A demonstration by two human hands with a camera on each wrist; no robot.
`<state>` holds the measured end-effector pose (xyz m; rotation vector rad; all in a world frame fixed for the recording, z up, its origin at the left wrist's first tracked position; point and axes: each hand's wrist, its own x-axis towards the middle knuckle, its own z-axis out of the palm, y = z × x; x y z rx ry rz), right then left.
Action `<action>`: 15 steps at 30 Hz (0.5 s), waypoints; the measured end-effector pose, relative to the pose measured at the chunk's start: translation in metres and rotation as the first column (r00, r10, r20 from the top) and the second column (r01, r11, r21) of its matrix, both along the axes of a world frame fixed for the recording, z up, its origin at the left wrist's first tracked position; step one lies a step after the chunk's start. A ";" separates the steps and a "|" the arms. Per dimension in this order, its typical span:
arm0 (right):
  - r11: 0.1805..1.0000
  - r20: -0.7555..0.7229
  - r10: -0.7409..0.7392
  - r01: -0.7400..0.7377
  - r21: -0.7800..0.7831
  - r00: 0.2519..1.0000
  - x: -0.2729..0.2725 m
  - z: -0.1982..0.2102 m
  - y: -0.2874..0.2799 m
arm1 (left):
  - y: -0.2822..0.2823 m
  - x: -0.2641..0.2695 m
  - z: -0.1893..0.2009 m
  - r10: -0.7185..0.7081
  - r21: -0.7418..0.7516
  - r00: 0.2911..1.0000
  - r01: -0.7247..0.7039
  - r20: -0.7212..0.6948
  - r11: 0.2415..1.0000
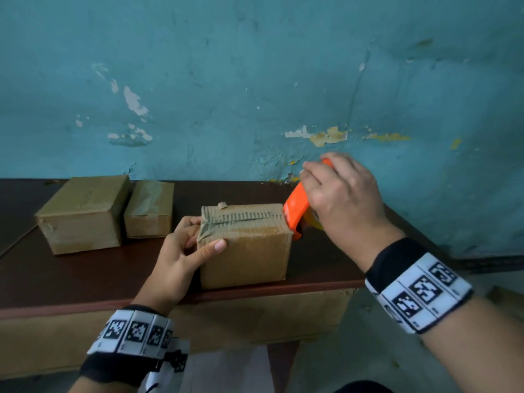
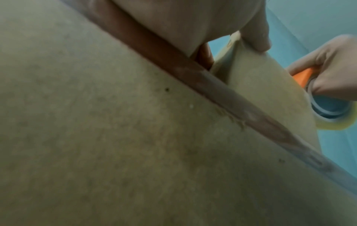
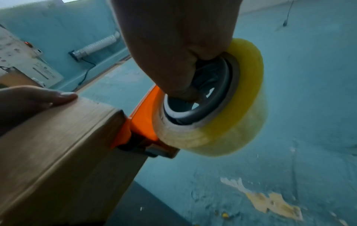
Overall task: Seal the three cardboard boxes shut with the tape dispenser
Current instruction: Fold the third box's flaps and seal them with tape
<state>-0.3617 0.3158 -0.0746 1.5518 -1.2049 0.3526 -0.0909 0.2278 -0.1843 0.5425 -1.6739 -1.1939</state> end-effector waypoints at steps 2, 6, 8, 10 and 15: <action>1.000 -0.007 0.017 -0.017 -0.011 1.000 -0.002 -0.001 -0.002 | 0.000 -0.001 -0.001 0.023 0.009 1.000 -0.023 0.004 1.000; 0.997 0.007 -0.063 0.062 0.055 0.998 0.004 0.003 -0.010 | 0.000 -0.001 0.000 0.024 0.016 1.000 -0.024 0.020 1.000; 0.986 0.008 -0.118 0.116 0.116 0.993 0.014 0.005 -0.012 | 0.001 -0.001 -0.001 0.030 -0.005 0.999 -0.030 0.034 1.000; 0.980 0.005 -0.136 0.134 0.148 0.991 0.020 0.009 -0.013 | 0.002 -0.003 0.001 0.041 -0.015 0.999 -0.041 0.035 0.999; 0.976 -0.024 -0.148 0.150 0.155 0.989 0.016 0.008 -0.014 | 0.000 -0.001 0.002 0.041 -0.031 0.998 -0.040 0.050 0.999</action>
